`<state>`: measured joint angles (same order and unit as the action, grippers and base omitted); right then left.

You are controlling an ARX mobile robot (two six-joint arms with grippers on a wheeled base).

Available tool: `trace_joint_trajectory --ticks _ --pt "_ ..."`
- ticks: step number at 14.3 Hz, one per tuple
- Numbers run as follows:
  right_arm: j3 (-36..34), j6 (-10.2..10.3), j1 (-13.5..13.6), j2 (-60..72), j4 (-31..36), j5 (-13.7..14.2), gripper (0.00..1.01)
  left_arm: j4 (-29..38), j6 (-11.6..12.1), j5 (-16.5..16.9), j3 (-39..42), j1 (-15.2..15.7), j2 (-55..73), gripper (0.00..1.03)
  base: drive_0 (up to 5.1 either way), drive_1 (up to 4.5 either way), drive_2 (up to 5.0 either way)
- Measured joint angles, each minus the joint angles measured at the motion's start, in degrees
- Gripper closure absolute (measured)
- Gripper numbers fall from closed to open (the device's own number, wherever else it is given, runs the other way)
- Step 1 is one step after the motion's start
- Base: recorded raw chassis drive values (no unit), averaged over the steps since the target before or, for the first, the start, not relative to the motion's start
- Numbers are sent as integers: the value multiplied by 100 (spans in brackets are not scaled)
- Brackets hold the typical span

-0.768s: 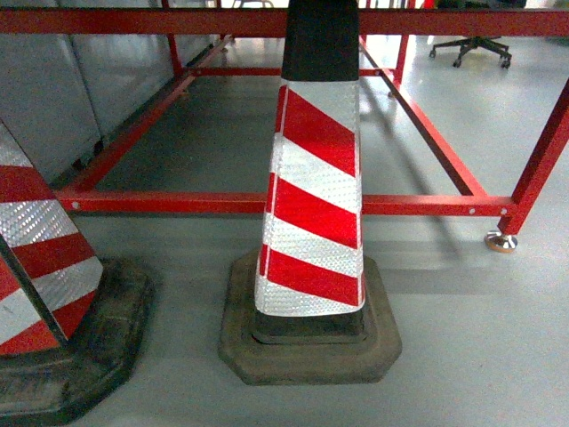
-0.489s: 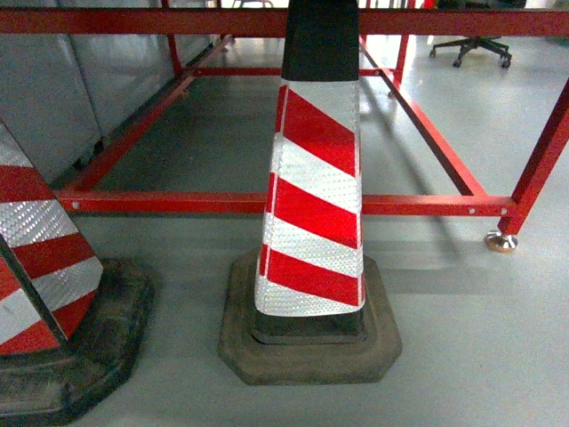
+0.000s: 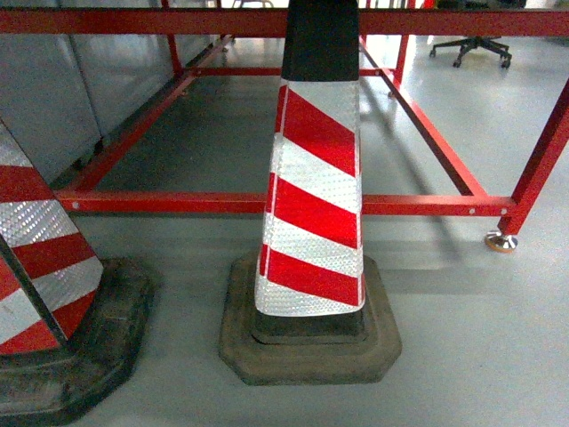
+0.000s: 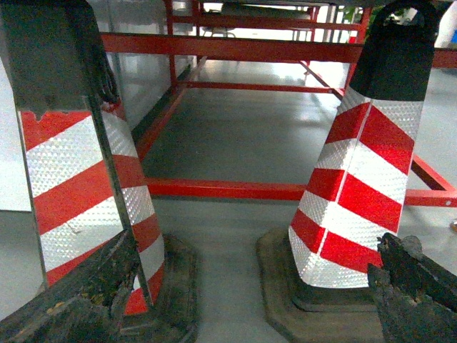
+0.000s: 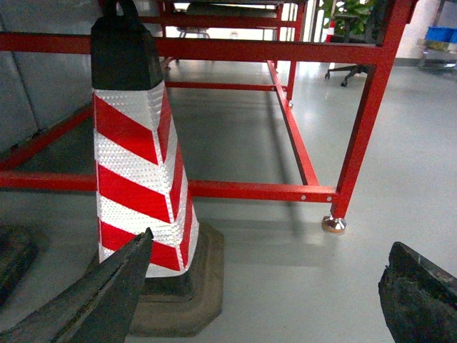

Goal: Sort blue parts and orange caps into right shelf containers

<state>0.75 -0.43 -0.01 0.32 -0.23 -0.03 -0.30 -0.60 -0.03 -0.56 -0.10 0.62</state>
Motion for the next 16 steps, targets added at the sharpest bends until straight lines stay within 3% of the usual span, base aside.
trace_joint_trajectory --ticks 16 --pt "0 0 0 0 -9 0 3 -4 2 0 0 0 0 5 0 0 0"
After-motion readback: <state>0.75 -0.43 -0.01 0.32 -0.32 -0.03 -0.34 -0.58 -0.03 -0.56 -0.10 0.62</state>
